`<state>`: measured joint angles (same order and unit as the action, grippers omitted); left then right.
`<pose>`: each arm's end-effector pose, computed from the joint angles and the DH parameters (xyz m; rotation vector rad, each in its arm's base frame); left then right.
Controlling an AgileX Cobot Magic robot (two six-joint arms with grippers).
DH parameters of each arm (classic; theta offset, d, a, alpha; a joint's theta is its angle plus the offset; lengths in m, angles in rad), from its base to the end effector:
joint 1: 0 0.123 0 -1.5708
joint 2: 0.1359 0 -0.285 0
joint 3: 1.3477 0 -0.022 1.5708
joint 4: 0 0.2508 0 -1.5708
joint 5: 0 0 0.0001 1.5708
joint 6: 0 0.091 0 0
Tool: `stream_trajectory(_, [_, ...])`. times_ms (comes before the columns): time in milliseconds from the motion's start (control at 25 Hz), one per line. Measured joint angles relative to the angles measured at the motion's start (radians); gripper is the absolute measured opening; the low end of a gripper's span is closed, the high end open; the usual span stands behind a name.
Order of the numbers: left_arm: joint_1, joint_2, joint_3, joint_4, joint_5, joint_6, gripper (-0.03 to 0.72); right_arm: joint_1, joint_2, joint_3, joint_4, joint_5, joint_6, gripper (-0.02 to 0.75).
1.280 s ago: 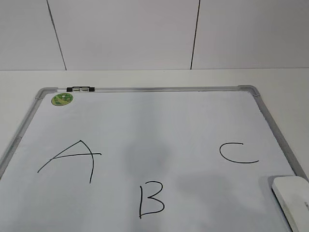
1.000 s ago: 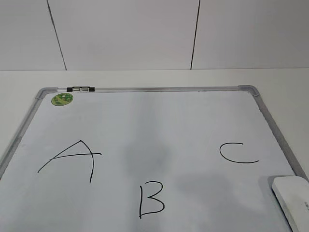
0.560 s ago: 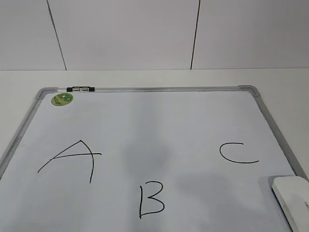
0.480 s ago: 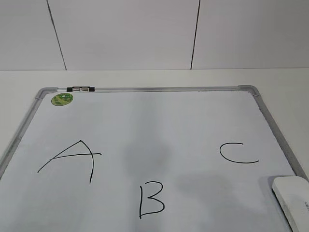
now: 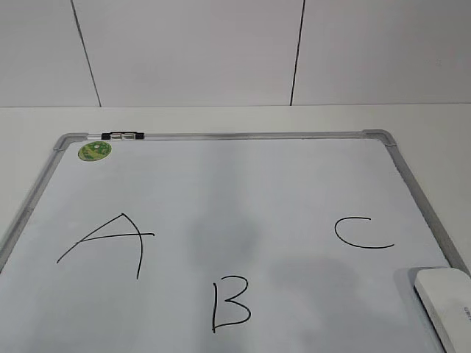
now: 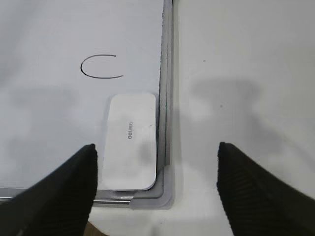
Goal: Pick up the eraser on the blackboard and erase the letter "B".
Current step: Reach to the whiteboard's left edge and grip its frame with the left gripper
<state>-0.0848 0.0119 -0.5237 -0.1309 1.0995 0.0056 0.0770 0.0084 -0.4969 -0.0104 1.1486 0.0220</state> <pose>-0.0086 -0.0099 0.2814 0.1036 2.0680 -0.2059 -0.0071 -0.0014 0.2696 -0.0580 2.1432 0.0452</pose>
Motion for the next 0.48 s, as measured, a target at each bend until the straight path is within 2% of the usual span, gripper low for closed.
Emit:
stream_trajectory(160, [0.0, 0.0, 0.0, -0.008, -0.002, 0.0, 0.235, 0.0, 0.109, -0.002, 0.01, 0.002, 0.047, 0.584])
stream_trajectory(480, [0.0, 0.051, -0.002, 0.007, 0.009, 0.0, 0.238, 0.0, 0.339, -0.002, 0.135, 0.003, 0.084, 0.584])
